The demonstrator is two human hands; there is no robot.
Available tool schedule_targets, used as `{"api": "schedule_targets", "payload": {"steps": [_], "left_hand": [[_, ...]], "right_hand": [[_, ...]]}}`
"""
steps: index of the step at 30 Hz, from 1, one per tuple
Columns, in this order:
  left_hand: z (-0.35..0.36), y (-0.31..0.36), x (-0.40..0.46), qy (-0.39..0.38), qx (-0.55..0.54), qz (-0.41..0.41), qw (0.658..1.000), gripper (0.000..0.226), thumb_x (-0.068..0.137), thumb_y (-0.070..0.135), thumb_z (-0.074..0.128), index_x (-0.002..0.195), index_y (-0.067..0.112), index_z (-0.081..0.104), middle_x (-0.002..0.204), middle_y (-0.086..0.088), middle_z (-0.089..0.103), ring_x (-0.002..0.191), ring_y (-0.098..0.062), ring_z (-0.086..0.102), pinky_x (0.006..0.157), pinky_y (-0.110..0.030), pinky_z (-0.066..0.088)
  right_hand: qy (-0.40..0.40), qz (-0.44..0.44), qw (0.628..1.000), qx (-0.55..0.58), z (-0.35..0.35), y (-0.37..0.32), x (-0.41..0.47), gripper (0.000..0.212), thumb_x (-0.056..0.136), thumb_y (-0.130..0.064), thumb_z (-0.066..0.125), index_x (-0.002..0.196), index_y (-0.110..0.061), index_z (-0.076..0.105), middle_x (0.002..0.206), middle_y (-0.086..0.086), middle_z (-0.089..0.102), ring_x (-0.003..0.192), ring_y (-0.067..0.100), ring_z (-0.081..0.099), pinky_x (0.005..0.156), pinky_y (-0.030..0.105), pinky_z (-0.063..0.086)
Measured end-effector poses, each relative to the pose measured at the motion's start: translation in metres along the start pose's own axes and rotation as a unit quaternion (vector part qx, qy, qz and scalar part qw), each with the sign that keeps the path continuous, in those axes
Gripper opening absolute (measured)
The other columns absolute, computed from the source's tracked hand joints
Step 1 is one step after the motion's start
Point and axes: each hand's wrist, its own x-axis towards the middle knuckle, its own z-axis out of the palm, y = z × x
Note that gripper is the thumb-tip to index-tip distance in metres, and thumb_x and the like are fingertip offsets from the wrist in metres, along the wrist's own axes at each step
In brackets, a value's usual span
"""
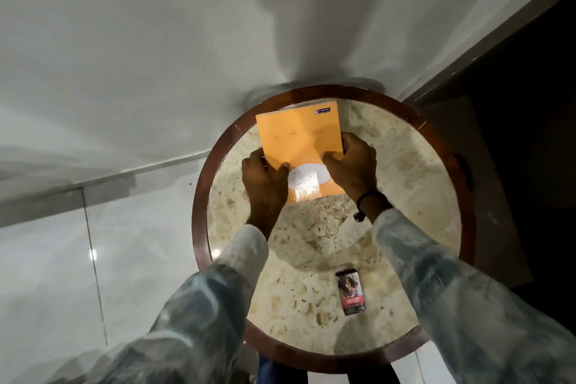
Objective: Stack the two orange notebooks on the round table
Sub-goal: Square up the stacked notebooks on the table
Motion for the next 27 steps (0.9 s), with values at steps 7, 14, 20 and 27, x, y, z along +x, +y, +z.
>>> {"api": "schedule_targets", "payload": {"steps": [7, 14, 20, 27], "left_hand": [[0.004, 0.010, -0.004, 0.051, 0.207, 0.105, 0.971, 0.072, 0.093, 0.036, 0.067, 0.150, 0.001, 0.042, 0.152, -0.028, 0.044, 0.140, -0.046, 0.043, 0.115, -0.051, 0.039], [0.041, 0.003, -0.003, -0.152, 0.389, 0.304, 0.856, 0.085, 0.102, 0.058, 0.034, 0.164, 0.009, 0.007, 0.173, -0.016, 0.001, 0.161, -0.039, -0.001, 0.128, -0.061, 0.003], [0.046, -0.008, 0.009, -0.159, 0.427, 0.294, 0.840, 0.089, 0.099, 0.064, 0.029, 0.164, 0.007, 0.008, 0.173, -0.018, 0.004, 0.160, -0.042, 0.003, 0.127, -0.064, 0.005], [0.045, -0.007, 0.009, -0.158, 0.440, 0.296, 0.833, 0.086, 0.101, 0.061, 0.031, 0.164, 0.006, 0.008, 0.173, -0.017, 0.002, 0.161, -0.041, 0.001, 0.127, -0.063, 0.005]], "right_hand": [[-0.002, 0.042, 0.998, -0.046, -0.011, 0.015, -0.009, 0.052, 0.086, -0.022, 0.076, 0.133, -0.005, 0.061, 0.125, 0.015, 0.070, 0.119, 0.035, 0.064, 0.102, 0.047, 0.052], [-0.062, 0.045, 0.982, -0.175, -0.024, 0.084, -0.137, 0.063, 0.088, -0.044, 0.068, 0.137, -0.009, 0.050, 0.131, 0.014, 0.058, 0.122, 0.035, 0.056, 0.093, 0.049, 0.053], [-0.160, 0.074, 0.956, -0.235, -0.009, 0.116, -0.200, 0.077, 0.085, -0.031, 0.068, 0.153, -0.011, 0.037, 0.151, 0.013, 0.045, 0.127, 0.037, 0.052, 0.095, 0.048, 0.055], [0.009, 0.065, 0.990, -0.125, -0.029, 0.092, -0.078, 0.054, 0.086, -0.025, 0.070, 0.135, -0.010, 0.053, 0.124, 0.018, 0.064, 0.113, 0.040, 0.063, 0.090, 0.049, 0.057]]}}
